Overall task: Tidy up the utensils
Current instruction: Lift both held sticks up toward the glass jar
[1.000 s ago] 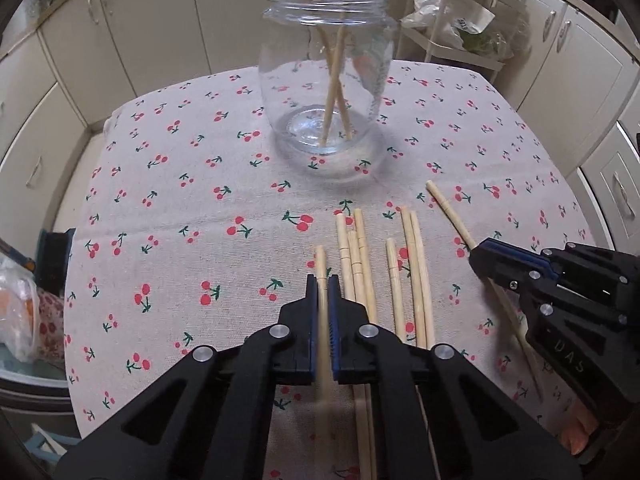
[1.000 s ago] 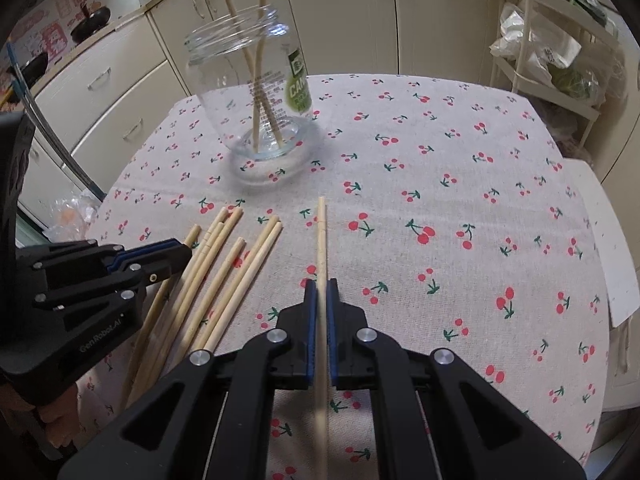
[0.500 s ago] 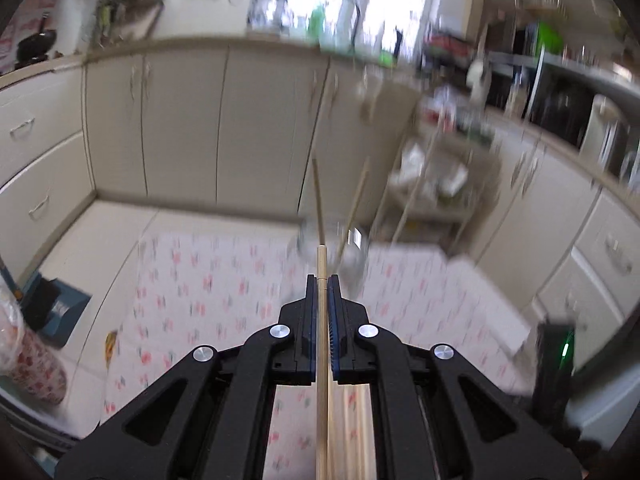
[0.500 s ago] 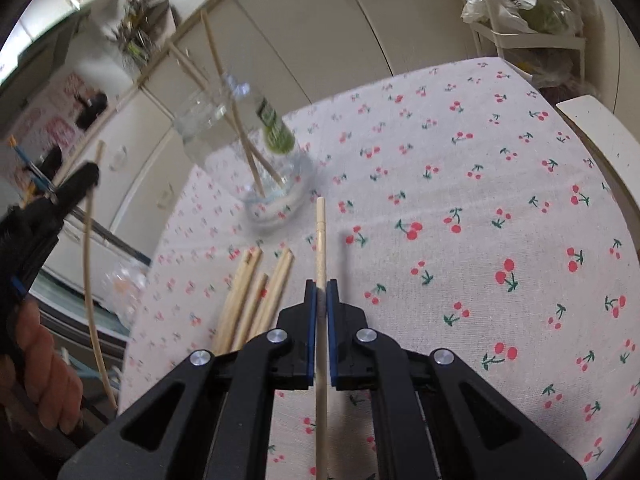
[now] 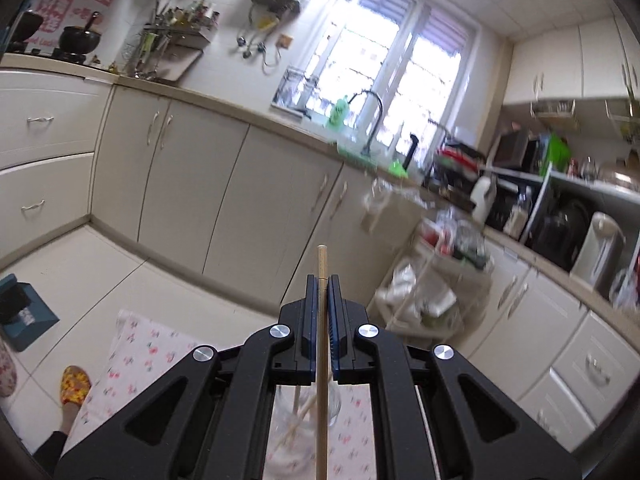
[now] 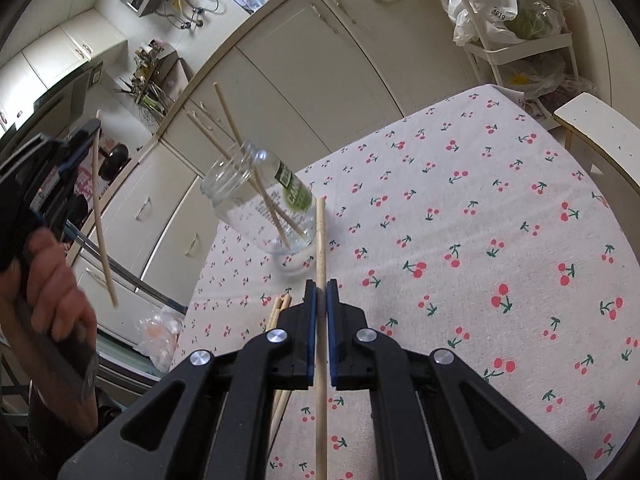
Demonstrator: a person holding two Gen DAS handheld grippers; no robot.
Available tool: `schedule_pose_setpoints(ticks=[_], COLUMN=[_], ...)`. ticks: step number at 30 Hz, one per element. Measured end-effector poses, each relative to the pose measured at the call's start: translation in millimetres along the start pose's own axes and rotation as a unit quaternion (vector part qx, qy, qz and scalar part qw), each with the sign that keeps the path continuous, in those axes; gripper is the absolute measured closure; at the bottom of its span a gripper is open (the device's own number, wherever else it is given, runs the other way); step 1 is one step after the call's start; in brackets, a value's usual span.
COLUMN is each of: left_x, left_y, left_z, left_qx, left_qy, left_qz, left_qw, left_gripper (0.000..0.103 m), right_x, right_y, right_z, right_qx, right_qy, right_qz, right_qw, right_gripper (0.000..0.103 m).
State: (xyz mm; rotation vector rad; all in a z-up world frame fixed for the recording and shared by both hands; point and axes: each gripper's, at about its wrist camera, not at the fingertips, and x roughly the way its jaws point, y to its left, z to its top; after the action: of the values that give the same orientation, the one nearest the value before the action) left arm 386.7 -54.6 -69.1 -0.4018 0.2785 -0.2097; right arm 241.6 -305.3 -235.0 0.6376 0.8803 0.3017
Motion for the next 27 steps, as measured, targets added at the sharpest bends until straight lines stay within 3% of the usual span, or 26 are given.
schedule_pose_setpoints(ticks=[11, 18, 27], left_x=[46, 76, 93], left_y=[-19, -19, -14], left_z=[22, 12, -19], left_qx=[-0.004, -0.005, 0.028], left_qy=[-0.087, -0.102, -0.106], left_qz=[0.028, 0.044, 0.063], left_qw=[0.9958, 0.9939, 0.9920], left_gripper=[0.098, 0.098, 0.098], right_x=[-3, -3, -6], right_y=[-5, -9, -8], right_z=[1, 3, 3], right_qx=[0.012, 0.019, 0.018], right_qy=[-0.007, -0.011, -0.016], right_qz=[0.007, 0.010, 0.010], right_qw=[1.000, 1.000, 1.000], right_gripper=[0.097, 0.097, 0.097])
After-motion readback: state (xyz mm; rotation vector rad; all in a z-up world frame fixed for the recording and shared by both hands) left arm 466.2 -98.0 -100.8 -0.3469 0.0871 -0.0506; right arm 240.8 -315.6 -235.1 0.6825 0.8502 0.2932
